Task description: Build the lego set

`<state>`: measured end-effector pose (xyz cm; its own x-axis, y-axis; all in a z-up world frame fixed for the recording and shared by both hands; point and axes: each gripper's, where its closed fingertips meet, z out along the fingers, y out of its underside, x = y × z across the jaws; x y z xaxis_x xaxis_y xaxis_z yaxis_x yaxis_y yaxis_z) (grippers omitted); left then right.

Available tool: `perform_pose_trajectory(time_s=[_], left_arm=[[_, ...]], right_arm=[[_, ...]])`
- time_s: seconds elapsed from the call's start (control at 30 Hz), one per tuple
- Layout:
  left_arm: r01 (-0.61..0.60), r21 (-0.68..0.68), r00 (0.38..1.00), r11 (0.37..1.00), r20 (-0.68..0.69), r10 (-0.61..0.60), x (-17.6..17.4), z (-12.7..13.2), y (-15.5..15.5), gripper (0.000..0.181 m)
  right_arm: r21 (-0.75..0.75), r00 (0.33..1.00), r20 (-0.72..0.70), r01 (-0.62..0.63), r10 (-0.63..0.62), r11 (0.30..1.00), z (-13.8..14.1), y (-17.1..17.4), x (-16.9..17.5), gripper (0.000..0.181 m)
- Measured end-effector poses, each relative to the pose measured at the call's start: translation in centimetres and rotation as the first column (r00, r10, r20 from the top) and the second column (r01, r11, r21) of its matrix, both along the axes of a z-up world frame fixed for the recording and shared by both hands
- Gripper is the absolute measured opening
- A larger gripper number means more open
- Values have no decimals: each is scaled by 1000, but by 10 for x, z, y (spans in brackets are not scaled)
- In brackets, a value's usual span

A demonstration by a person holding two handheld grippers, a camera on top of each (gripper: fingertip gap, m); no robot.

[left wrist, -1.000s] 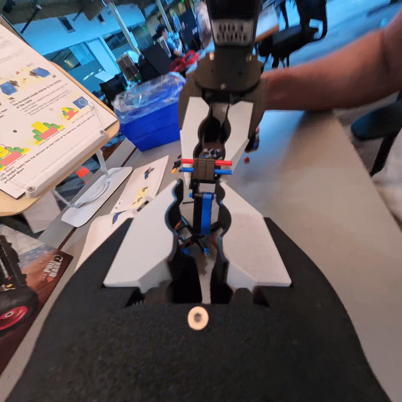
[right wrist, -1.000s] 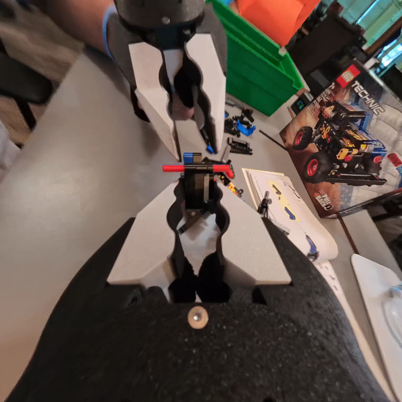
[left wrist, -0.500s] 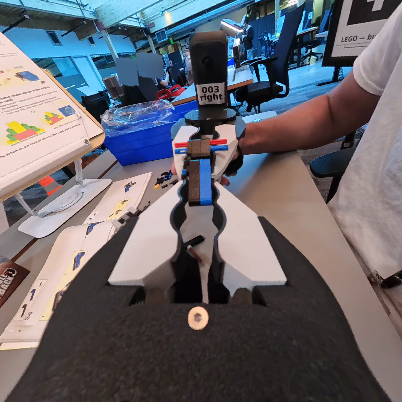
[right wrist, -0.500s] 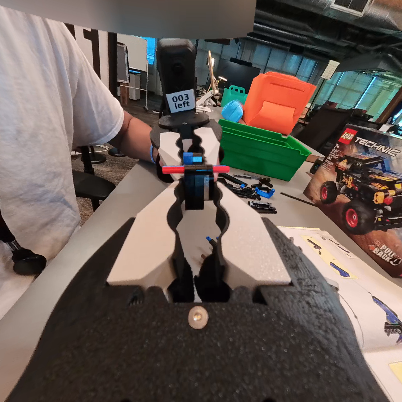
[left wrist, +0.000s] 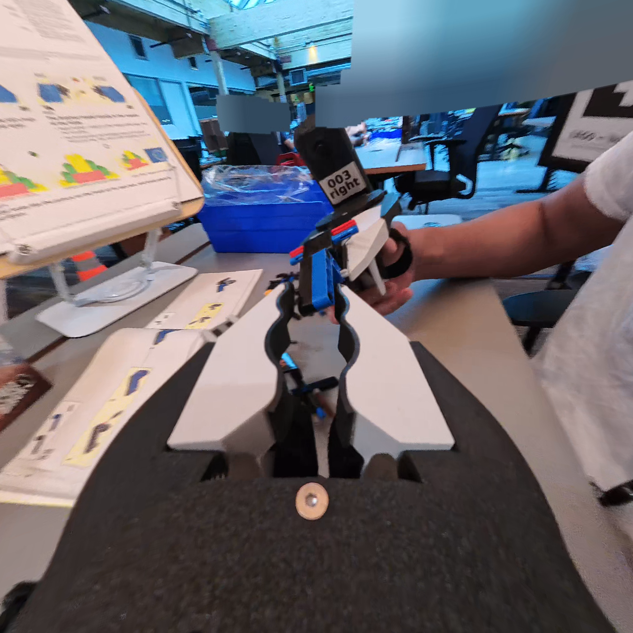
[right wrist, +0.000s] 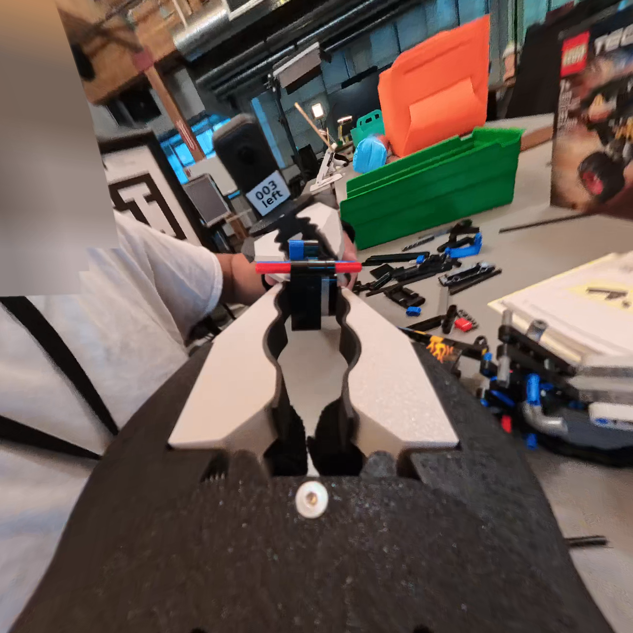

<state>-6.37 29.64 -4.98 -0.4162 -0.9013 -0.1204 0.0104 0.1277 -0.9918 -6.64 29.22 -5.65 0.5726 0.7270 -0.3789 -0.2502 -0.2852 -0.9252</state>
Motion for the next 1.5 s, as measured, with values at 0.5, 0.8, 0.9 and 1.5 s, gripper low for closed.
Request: perform_pose_trajectory(time_s=[0.5, 0.8, 0.9, 1.5], left_arm=[[-287, 518, 948, 806, 274, 161, 0, -2, 17, 6], [-221, 387, 975, 895, 77, 208, 4, -18, 10, 5], [-124, 398, 982, 909, -82, 170, 5, -50, -18, 5], [79, 366, 880, 927, -463, 107, -8, -125, -32, 6]], right_arm=[[-181, 988, -149, -66, 39, 981, -8, 2, 10, 25], [1, 921, 187, 348, -342, 938, 17, 2, 131, 46], [-17, 725, 361, 635, -587, 773, -6, 10, 202, 47], [-10, 367, 727, 850, -580, 526, -80, 9, 263, 41]])
